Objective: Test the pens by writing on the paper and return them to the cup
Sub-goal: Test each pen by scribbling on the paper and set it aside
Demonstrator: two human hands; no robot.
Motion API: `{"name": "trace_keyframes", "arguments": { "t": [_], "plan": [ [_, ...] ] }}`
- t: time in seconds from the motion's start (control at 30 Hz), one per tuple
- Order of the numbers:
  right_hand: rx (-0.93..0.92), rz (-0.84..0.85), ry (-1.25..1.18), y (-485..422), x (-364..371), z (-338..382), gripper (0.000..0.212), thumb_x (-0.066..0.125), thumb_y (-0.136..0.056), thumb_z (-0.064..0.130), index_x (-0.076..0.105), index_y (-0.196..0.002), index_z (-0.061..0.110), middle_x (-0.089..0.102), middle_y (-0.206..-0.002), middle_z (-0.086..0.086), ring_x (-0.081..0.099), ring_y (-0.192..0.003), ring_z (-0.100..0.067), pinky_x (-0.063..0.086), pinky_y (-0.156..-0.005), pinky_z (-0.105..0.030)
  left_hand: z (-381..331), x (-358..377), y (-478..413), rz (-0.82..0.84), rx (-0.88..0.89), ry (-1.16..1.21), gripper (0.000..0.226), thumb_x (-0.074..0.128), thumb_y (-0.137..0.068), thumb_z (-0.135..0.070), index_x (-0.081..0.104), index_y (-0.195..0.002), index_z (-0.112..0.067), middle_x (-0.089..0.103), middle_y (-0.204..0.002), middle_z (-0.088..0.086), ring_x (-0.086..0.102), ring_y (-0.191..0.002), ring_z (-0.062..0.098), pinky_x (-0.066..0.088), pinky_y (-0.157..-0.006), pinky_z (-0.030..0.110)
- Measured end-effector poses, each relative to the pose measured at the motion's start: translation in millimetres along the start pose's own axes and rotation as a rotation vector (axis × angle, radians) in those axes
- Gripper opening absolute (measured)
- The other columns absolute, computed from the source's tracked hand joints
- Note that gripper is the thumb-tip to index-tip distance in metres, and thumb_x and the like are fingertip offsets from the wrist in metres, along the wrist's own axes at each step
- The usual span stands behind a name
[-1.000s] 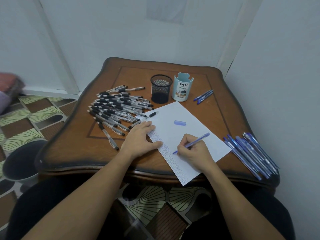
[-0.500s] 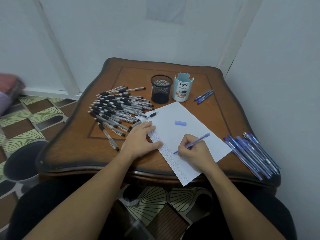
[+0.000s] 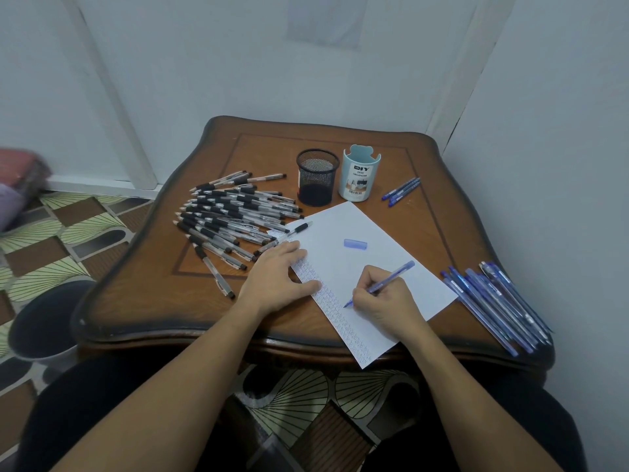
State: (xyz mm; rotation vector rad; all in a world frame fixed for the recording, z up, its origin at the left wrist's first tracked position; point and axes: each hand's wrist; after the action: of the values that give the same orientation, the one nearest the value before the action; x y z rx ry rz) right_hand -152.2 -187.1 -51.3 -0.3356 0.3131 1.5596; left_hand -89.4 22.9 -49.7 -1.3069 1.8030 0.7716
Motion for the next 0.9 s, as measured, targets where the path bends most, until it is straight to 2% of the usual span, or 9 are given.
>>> {"name": "trace_keyframes", "arguments": {
  "t": [0.17,0.3,0.37,0.43,0.5,0.57,0.63,0.73,0.9],
  "plan": [
    [0.014,-0.014,0.011,-0.6,0.6,1.1,0.023,0.063,-0.088,0.005,0.052,-0.068,0.009,0.051,-0.060,-0.005,0.042,-0.058,-0.006,0.031,-0.052,-0.018,0.1,-0.6,0.1,0.001,0.005,0.002,0.075,0.066,-0.082,-0.057,0.042,-0.146,-0.027,0.029,-0.157,-0.009,0.021,-0.145,0.012,0.017,-0.117,0.034],
    [0.099,-0.079,-0.432,-8.2,-4.0,5.5,0.016,0.054,-0.100,0.013,0.054,-0.086,0.007,0.068,-0.072,-0.009,0.052,-0.059,-0.011,0.040,-0.050,-0.020,1.1,-0.4,-0.1,-0.002,0.009,0.012,0.075,0.067,-0.081,-0.057,0.042,-0.146,-0.026,0.029,-0.157,-0.008,0.022,-0.145,0.012,0.017,-0.117,0.034],
    [0.137,-0.062,-0.477,-14.3,-10.2,7.4,0.016,0.046,-0.103,0.024,0.056,-0.104,0.012,0.070,-0.083,-0.014,0.057,-0.065,-0.015,0.043,-0.051,-0.024,1.2,-0.4,-0.2,-0.001,0.008,0.007,0.076,0.066,-0.081,-0.058,0.042,-0.146,-0.026,0.029,-0.157,-0.008,0.021,-0.145,0.012,0.017,-0.117,0.034],
    [0.129,-0.053,-0.283,-22.9,-16.8,9.6,0.022,0.042,-0.104,0.030,0.058,-0.112,0.016,0.070,-0.087,-0.011,0.059,-0.070,-0.014,0.044,-0.053,-0.021,1.7,0.3,0.0,-0.005,0.014,0.007,0.076,0.066,-0.081,-0.058,0.042,-0.146,-0.026,0.029,-0.157,-0.008,0.022,-0.145,0.012,0.017,-0.117,0.034],
    [0.042,-0.089,0.100,-38.7,-23.3,8.2,0.020,0.045,-0.105,0.024,0.061,-0.113,0.015,0.065,-0.089,-0.007,0.057,-0.076,-0.012,0.041,-0.057,-0.012,2.6,0.8,0.3,-0.014,0.020,0.016,0.075,0.067,-0.081,-0.057,0.043,-0.145,-0.025,0.029,-0.157,-0.008,0.022,-0.144,0.012,0.017,-0.117,0.033],
    [-0.028,-0.107,0.489,-58.8,-28.1,5.0,0.024,0.048,-0.103,0.013,0.061,-0.123,0.012,0.061,-0.099,-0.012,0.057,-0.090,-0.020,0.040,-0.065,-0.014,3.0,1.0,0.2,-0.012,0.019,0.014,0.075,0.067,-0.081,-0.057,0.043,-0.145,-0.026,0.029,-0.157,-0.008,0.022,-0.145,0.012,0.017,-0.117,0.033],
    [-0.018,-0.084,0.718,-74.6,-28.1,2.7,0.035,0.048,-0.102,0.012,0.053,-0.137,0.013,0.057,-0.123,-0.017,0.053,-0.114,-0.028,0.044,-0.082,-0.027,3.7,1.2,-0.8,-0.009,0.019,0.013,0.076,0.066,-0.081,-0.058,0.043,-0.145,-0.026,0.028,-0.157,-0.008,0.021,-0.145,0.011,0.016,-0.117,0.033],
    [-0.006,-0.023,0.838,-86.2,-24.2,1.4,0.036,0.045,-0.102,0.013,0.053,-0.138,0.014,0.052,-0.127,-0.017,0.050,-0.117,-0.030,0.041,-0.081,-0.031,5.0,1.5,-1.9,-0.009,0.025,0.012,0.076,0.066,-0.081,-0.059,0.042,-0.146,-0.027,0.028,-0.158,-0.008,0.021,-0.145,0.012,0.016,-0.117,0.033],
    [-0.024,-0.009,0.798,-86.3,-18.1,12.4,0.018,0.046,-0.097,0.003,0.060,-0.104,0.013,0.051,-0.103,-0.009,0.047,-0.094,-0.021,0.036,-0.067,-0.028,7.9,4.4,-1.8,-0.028,0.033,0.063,0.078,0.067,-0.080,-0.058,0.037,-0.147,-0.033,0.031,-0.157,-0.009,0.022,-0.145,0.012,0.017,-0.117,0.035]
  ]
}}
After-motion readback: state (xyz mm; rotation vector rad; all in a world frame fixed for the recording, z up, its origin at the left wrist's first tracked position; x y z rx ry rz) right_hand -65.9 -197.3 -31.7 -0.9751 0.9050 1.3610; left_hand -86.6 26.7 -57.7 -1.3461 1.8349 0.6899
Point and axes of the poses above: each hand's wrist, its own y-axis away from the middle knuckle, its own x-axis out of the palm, z = x × y
